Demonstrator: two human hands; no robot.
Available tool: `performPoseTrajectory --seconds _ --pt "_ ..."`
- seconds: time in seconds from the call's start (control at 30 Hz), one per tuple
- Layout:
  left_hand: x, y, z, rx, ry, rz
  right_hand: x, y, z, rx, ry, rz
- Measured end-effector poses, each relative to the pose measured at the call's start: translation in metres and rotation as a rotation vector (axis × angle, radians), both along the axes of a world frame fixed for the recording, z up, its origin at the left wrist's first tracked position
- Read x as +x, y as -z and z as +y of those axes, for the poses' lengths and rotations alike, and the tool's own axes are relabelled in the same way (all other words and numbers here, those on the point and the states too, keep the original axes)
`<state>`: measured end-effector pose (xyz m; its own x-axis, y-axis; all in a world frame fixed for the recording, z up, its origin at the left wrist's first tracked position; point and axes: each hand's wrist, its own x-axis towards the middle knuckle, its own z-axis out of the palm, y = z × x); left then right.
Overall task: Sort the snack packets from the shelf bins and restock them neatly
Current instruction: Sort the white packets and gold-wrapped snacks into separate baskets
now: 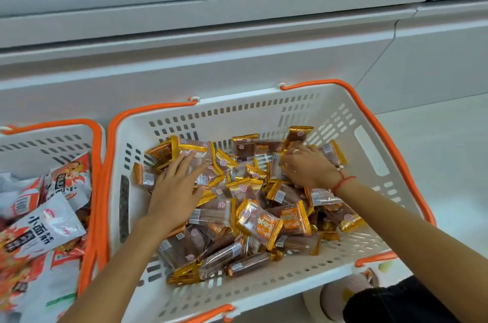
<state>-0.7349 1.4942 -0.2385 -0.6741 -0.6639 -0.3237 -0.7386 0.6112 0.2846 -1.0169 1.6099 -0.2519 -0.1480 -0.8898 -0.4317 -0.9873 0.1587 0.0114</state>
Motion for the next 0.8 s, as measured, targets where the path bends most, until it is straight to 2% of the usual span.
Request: performPoseTrajectory --seconds 0.07,0.1,0.2,0.27,0.33,0.37,0.4,0.5,0.53,0.57,0.73,0.8 --pt "0.002 -0.007 0.004 0.046 0.056 0.007 0.022 -0.005 -0.001 -0.064 -0.029 -0.187" --pt "0.005 -0.012 0.008 0.003 0.076 0.017 0.034 -0.013 -0.002 -0.15 -0.111 -0.264" --pt "0.025 -0.036 0.022 -0.322 -0.071 0.15 0.085 -0.042 -0.007 -0.323 -0.388 -0.332" --pt "0.043 -0.048 0.027 -0.492 -0.229 0.242 0.11 0.005 -0.004 -0.214 -0.541 -0.275" --pt "0.064 -0.053 0.026 -0.561 -0.325 0.222 0.143 0.062 0.001 0.011 -0.424 -0.235" --pt "0.07 -0.05 0.024 -0.558 -0.354 0.186 0.153 0.081 -0.003 0.103 -0.375 -0.214" --pt "0.076 -0.045 0.023 -0.531 -0.396 0.147 0.163 0.088 -0.012 0.1 -0.394 -0.174" --pt "0.086 -0.031 0.021 -0.416 -0.532 0.143 0.193 0.05 -0.03 -0.198 -0.49 -0.106" --pt "0.086 -0.029 0.021 -0.405 -0.543 0.156 0.201 0.029 -0.03 -0.356 -0.468 -0.12" --pt "0.087 -0.027 0.021 -0.404 -0.54 0.17 0.194 0.039 -0.027 -0.385 -0.469 -0.127" --pt "0.087 -0.026 0.02 -0.409 -0.537 0.192 0.148 0.03 -0.03 -0.177 -0.396 -0.057" --pt "0.087 -0.028 0.022 -0.392 -0.532 0.198 0.134 0.021 -0.034 -0.194 -0.389 -0.034"
